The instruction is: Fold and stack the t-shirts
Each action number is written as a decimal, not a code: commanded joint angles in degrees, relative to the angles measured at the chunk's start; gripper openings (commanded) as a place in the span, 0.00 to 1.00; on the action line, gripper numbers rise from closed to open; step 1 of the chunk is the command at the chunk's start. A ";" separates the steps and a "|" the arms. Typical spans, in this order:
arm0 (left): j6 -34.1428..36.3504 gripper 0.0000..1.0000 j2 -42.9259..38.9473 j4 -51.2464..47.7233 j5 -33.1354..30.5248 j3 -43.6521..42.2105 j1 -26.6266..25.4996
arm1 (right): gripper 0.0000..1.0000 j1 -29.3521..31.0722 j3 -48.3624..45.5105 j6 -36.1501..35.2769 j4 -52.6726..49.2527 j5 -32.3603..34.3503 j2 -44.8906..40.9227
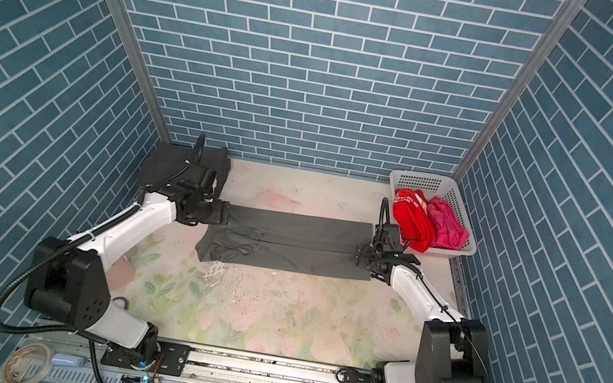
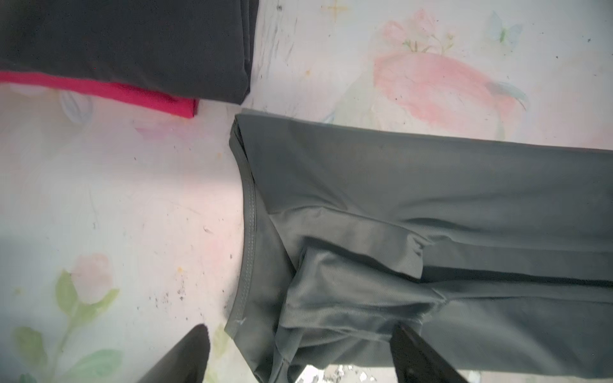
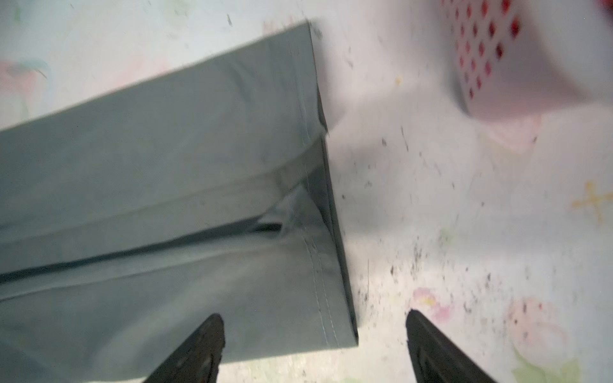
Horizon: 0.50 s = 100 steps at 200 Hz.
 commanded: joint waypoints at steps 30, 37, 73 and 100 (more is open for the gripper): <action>-2.14 0.88 -3.41 0.67 11.57 -11.84 4.95 | 0.87 -0.54 -6.47 2.25 1.69 -3.60 -0.95; -2.23 0.88 -3.78 0.96 11.89 -12.97 5.72 | 0.85 -0.65 -6.88 2.35 2.38 -3.72 -0.70; -2.74 0.87 -5.39 3.09 13.57 -16.82 7.74 | 0.71 -2.75 -7.48 2.12 6.09 -4.74 1.88; -2.63 0.77 -4.86 4.00 16.27 -19.06 7.73 | 0.59 -3.59 -6.55 1.64 7.18 -4.84 3.58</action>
